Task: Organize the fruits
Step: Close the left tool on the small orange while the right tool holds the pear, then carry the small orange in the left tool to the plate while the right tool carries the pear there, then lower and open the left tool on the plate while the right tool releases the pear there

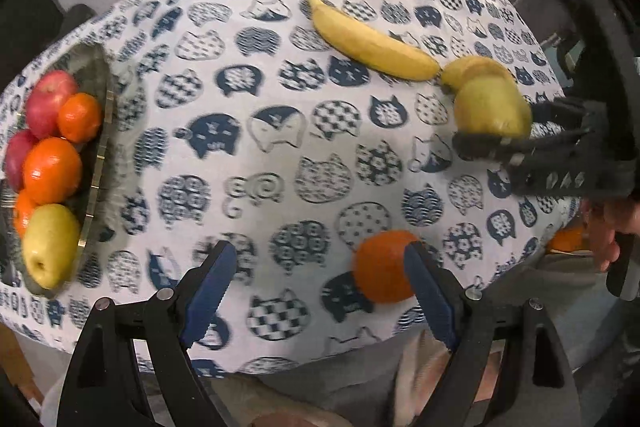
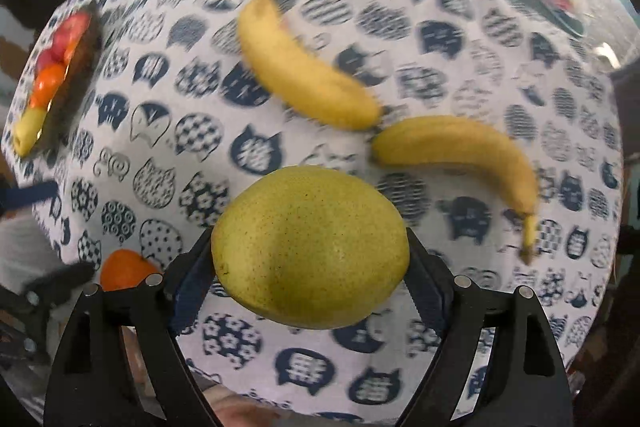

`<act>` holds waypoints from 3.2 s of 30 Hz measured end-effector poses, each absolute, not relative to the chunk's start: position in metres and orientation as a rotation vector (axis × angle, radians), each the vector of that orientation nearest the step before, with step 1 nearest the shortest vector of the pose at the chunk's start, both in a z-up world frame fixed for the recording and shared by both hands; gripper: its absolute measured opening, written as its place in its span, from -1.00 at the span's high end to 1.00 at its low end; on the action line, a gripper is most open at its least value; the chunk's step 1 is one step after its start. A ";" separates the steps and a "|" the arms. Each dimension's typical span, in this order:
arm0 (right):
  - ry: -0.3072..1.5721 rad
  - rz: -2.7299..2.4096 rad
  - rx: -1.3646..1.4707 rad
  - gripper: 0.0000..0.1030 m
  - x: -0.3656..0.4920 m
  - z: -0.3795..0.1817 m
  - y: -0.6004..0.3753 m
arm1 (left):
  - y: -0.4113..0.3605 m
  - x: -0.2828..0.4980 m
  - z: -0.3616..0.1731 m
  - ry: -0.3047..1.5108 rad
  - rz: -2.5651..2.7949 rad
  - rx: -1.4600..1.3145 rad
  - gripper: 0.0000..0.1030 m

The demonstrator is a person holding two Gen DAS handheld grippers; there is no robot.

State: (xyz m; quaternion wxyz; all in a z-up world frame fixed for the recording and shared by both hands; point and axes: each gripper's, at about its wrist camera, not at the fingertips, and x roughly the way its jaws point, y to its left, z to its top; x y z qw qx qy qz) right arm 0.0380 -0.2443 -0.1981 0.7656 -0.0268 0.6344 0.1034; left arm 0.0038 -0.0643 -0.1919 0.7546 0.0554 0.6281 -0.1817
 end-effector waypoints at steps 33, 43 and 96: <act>1.269 0.296 0.029 -0.64 0.039 -0.159 -0.246 | -0.074 0.006 -0.195 1.279 -0.420 0.188 0.09; 1.186 0.364 0.018 -0.64 0.044 -0.132 -0.214 | -0.040 0.013 -0.165 1.191 -0.349 0.153 0.09; 1.207 0.713 -0.188 -0.64 0.096 -0.159 0.033 | 0.184 0.036 -0.160 1.127 0.007 -0.181 0.09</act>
